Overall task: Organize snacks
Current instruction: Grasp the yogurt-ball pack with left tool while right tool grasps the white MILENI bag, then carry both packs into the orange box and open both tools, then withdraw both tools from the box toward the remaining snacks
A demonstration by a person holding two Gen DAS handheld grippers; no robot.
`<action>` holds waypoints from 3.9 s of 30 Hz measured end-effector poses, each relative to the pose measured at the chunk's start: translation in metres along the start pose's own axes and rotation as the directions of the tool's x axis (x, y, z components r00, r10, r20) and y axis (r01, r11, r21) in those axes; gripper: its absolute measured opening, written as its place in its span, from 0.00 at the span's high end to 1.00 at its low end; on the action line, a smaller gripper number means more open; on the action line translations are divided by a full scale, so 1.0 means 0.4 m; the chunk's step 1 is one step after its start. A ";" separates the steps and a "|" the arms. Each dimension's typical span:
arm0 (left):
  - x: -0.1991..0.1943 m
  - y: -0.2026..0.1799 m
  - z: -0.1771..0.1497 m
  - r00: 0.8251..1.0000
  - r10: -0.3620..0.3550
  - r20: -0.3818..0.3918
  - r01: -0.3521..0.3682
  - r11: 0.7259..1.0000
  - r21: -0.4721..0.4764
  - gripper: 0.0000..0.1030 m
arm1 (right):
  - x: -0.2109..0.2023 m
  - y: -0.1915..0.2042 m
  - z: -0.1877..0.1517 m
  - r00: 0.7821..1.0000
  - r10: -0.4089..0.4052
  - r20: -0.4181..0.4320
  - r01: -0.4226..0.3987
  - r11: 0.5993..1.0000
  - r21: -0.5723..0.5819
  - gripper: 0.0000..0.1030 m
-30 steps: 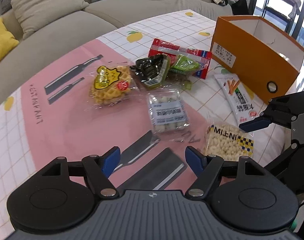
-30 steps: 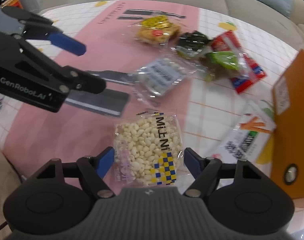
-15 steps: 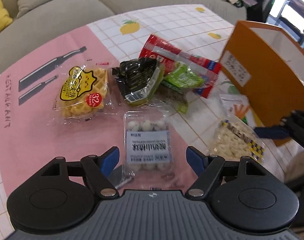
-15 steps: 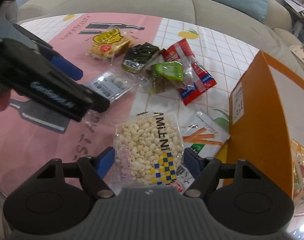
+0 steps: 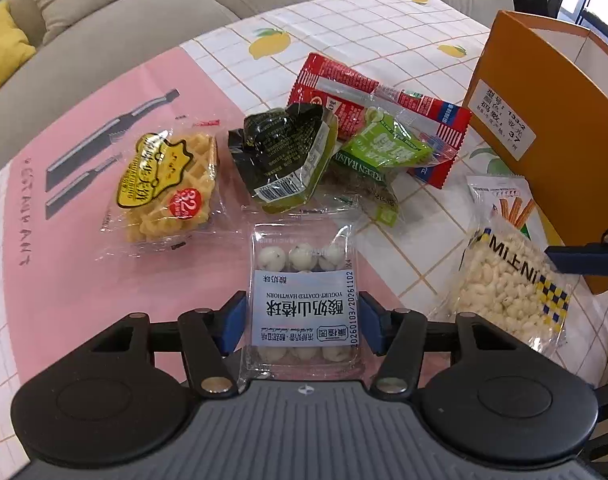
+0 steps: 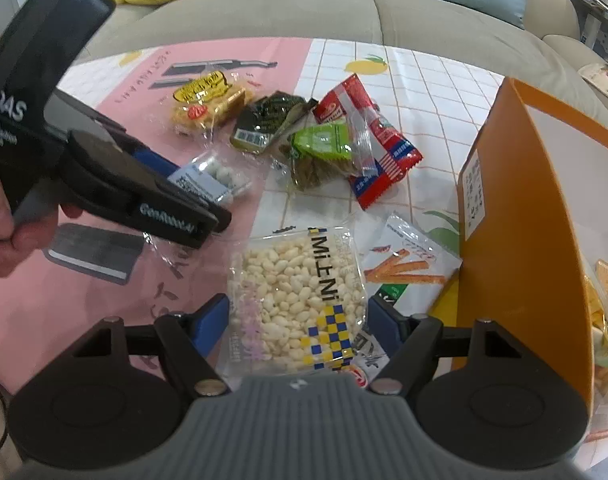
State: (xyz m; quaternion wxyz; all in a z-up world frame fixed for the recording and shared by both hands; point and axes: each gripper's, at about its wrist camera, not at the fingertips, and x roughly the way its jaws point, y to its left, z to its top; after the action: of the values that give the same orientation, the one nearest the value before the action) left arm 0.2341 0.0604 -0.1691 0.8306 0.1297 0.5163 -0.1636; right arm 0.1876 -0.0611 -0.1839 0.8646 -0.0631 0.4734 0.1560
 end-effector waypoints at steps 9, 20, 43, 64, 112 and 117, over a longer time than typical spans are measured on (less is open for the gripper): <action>-0.140 -0.033 0.019 0.998 0.030 0.052 -0.029 0.999 -0.023 0.37 | -0.111 -0.016 0.012 0.996 0.056 0.075 -0.057 0.998 0.006 0.29; -0.353 -0.162 0.104 0.989 -0.031 0.145 0.032 0.999 -0.006 0.37 | -0.328 -0.127 0.029 0.976 0.042 0.214 -0.053 0.998 0.046 0.29; -0.135 -0.571 0.386 0.990 -0.138 0.033 0.115 0.914 0.388 0.37 | -0.354 -0.653 -0.003 0.997 -0.062 0.036 0.051 0.966 0.252 0.29; 0.057 -0.572 0.405 0.991 -0.066 -0.114 0.113 0.869 0.482 0.33 | -0.149 -0.684 0.041 0.997 -0.041 -0.072 0.048 0.993 0.104 0.28; -0.455 -0.212 0.069 0.962 0.094 0.258 -0.082 0.995 -0.057 0.24 | -0.486 -0.225 0.004 0.950 -0.068 0.303 -0.031 0.951 0.308 0.25; -0.454 -0.169 -0.009 0.956 0.109 0.272 -0.074 0.988 -0.133 0.26 | -0.458 -0.104 -0.017 0.940 -0.050 0.338 -0.041 0.965 0.258 0.27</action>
State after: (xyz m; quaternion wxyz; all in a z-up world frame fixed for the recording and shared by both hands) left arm 0.1284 0.0250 -0.0102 0.9080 0.0784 0.3966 -0.1098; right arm 0.1040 -0.1406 -0.0357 0.9346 0.0781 0.3326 0.0987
